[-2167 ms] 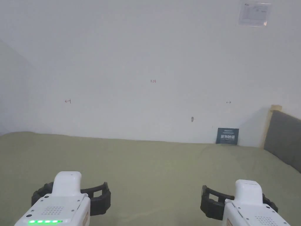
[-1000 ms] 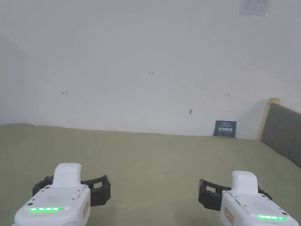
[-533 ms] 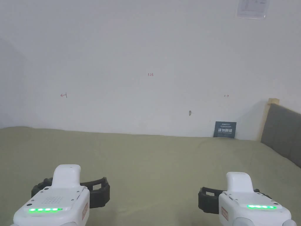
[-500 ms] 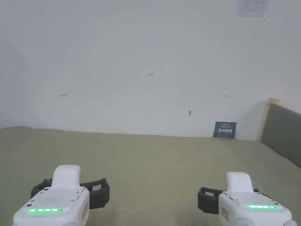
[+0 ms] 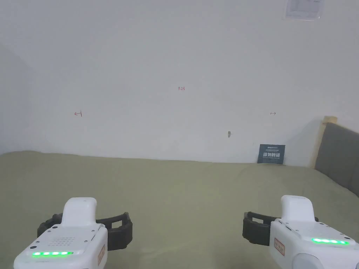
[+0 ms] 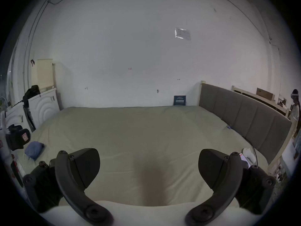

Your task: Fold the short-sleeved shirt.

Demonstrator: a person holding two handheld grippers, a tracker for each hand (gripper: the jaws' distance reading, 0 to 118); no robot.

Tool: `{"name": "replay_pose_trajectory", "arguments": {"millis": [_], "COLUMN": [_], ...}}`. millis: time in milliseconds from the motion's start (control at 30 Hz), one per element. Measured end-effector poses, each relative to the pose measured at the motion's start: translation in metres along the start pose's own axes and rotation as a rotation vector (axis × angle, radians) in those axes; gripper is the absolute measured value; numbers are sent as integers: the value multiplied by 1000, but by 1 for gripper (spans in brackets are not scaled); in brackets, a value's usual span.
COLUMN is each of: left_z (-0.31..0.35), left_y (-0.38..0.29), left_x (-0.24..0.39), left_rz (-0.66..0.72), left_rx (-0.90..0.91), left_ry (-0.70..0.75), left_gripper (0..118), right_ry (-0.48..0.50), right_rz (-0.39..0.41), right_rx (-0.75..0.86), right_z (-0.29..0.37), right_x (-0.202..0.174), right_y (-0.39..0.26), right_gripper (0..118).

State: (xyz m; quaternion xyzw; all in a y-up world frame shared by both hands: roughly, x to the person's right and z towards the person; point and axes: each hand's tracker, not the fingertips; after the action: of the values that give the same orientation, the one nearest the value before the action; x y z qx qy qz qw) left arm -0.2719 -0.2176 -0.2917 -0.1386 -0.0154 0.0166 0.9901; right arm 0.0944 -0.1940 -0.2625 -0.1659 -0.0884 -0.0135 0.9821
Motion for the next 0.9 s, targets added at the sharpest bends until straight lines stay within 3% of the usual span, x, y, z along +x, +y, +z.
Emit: {"name": "replay_pose_trajectory", "arguments": {"millis": [400, 567, 900], "left_z": [1, 2, 4], "left_y": [3, 3, 5], "left_x": [4, 5, 6], "left_rz": [-11, -15, -13], "left_rx": [7, 8, 22], "left_ry": [-11, -16, -16], "left_gripper": [118, 118, 118], "right_ry": [106, 59, 60], "right_rz": [-99, -39, 73], "right_rx": [-13, 10, 110], "right_z": [1, 0, 6], "right_x": [9, 1, -10], "right_y": [-2, -3, -25], "right_gripper": [118, 118, 118]}}
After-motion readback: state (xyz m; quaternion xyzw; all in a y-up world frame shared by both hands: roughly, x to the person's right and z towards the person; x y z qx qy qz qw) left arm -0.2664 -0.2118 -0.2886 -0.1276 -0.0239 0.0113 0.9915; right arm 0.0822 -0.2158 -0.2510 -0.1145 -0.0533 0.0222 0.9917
